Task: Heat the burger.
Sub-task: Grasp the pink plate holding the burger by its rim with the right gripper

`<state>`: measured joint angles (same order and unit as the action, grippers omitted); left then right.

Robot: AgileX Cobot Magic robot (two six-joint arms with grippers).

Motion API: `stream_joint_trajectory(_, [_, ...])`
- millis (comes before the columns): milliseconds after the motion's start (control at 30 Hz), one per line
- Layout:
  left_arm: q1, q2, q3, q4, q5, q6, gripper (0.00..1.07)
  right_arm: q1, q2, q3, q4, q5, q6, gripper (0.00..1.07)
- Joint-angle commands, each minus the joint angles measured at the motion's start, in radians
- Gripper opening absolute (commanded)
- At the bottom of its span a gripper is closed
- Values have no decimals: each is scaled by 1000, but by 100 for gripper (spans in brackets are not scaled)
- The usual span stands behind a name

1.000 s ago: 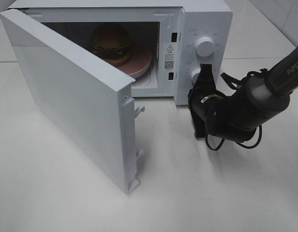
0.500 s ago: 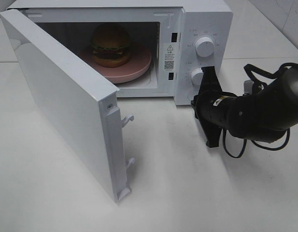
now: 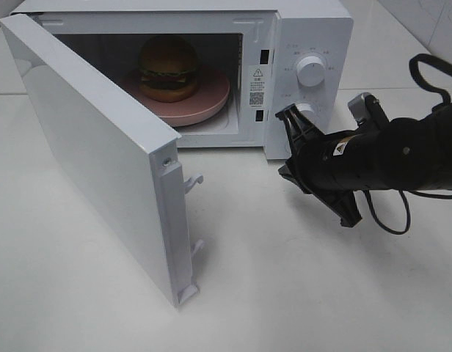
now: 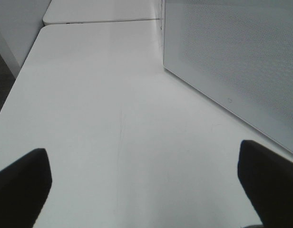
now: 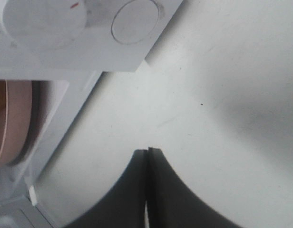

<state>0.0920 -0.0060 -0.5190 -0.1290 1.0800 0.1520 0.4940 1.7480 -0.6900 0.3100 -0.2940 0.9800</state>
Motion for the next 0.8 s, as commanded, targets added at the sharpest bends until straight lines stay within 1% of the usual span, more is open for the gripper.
stream_joint_trajectory(33, [2,-15,3,-5,-10,-4,100,-4,-50,-20,-54,150,-130,0])
stream_joint_trajectory(67, [2,-15,3,-5,-10,-4,100,-4,-69,-41,-72,238,-208,0])
stream_joint_trajectory(100, [2,-15,3,-5,-10,-4,100,-4,-69,-41,-72,238,-208,0])
stream_joint_trajectory(133, [2,-15,3,-5,-10,-4,100,-4,-76,-50,-79,282,-239,0])
stream_joint_trajectory(167, [2,-15,3,-5,-10,-4,100,-4,-88,-78,-95,362,-320,0])
stream_joint_trajectory(200, [2,-15,3,-5,-10,-4,100,-4,-88,-78,-95,362,-320,0])
stream_joint_trajectory(233, [2,-15,3,-5,-10,-4,100,-4,-92,-95,-102,413,-362,0])
stream_joint_trajectory(267, [2,-15,3,-5,-10,-4,100,-4,-98,-130,-127,504,-446,0])
stream_joint_trajectory(300, [2,-15,3,-5,-10,-4,100,-4,-98,-130,-127,504,-446,0])
stream_joint_trajectory(333, [2,-15,3,-5,-10,-4,100,-4,-98,-150,-140,553,-494,0])
stream_joint_trajectory(367, [2,-15,3,-5,-10,-4,100,-4,-98,-187,-154,655,-590,0])
stream_joint_trajectory(400, [2,-15,3,-5,-10,-4,100,-4,-98,-187,-154,655,-590,0])
stream_joint_trajectory(433, [2,-15,3,-5,-10,-4,100,-4,-98,-206,-162,695,-645,0])
stream_joint_trajectory(467, [2,-15,3,-5,-10,-4,100,-4,-98,-240,-164,761,-766,0])
stream_joint_trajectory(500, [2,-15,3,-5,-10,-4,100,-4,-98,-240,-164,761,-766,0])
stream_joint_trajectory(533, [2,-15,3,-5,-10,-4,100,-4,-98,-253,-164,788,-821,0])
stream_joint_trajectory(567, [2,-15,3,-5,-10,-4,100,-4,-98,-283,-164,847,-954,0])
stream_joint_trajectory(600, [2,-15,3,-5,-10,-4,100,-4,-98,-283,-164,847,-954,0])
stream_joint_trajectory(633, [2,-15,3,-5,-10,-4,100,-4,-98,-295,-164,871,-1000,0])
stream_joint_trajectory(667, [2,-15,3,-5,-10,-4,100,-4,-98,-320,-164,917,-1094,0])
stream_joint_trajectory(700, [2,-15,3,-5,-10,-4,100,-4,-98,-320,-164,917,-1094,0])
stream_joint_trajectory(733, [2,-15,3,-5,-10,-4,100,-4,-98,-339,-164,951,-1198,0])
stream_joint_trajectory(767, [2,-15,3,-5,-10,-4,100,-4,-98,-339,-164,951,-1198,0])
stream_joint_trajectory(800, [2,-15,3,-5,-10,-4,100,-4,-98,-345,-164,961,-1254,0])
